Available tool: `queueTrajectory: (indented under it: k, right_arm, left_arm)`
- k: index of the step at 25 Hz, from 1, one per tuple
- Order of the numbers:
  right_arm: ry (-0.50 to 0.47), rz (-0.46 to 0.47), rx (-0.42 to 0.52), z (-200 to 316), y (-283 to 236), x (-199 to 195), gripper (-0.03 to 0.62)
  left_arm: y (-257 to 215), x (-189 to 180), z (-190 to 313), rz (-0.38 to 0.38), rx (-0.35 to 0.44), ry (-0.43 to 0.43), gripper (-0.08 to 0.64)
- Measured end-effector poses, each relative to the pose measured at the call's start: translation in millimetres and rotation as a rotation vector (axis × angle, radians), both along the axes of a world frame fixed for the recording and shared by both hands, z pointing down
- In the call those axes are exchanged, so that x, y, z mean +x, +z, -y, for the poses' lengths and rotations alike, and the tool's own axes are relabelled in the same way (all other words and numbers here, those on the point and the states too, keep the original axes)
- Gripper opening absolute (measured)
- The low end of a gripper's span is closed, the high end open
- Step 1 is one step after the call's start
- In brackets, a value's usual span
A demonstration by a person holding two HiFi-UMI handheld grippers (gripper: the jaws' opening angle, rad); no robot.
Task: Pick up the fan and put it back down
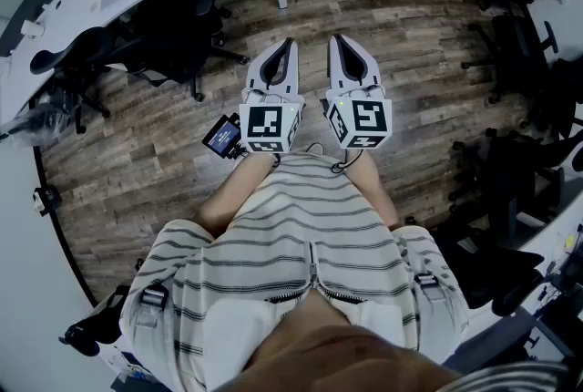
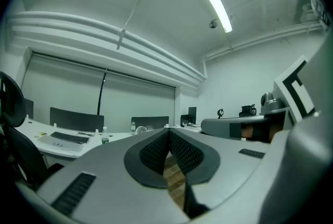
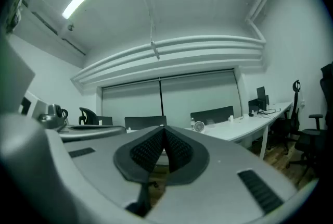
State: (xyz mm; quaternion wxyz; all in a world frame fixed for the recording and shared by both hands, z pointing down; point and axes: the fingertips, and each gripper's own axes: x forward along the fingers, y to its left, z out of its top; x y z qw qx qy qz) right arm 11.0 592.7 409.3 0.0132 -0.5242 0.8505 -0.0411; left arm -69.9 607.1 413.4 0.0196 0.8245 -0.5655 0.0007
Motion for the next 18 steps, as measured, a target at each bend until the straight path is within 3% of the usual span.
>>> queueTrajectory:
  k: [6,11,18]
  right_arm:
    - [-0.014,0.004,-0.005,3,4,9,0.011]
    - [0.024,-0.012,0.047,-2,0,31,0.011]
    - [-0.001,0.007,0.023,-12,17,52,0.011]
  left_arm:
    - [3,11,3,0.001,-0.004,-0.006,0.006]
    - [7,30,-1,0.017,-0.017,0.006,0.006]
    - [12,54,-13,0.016,-0.03,0.006,0.006]
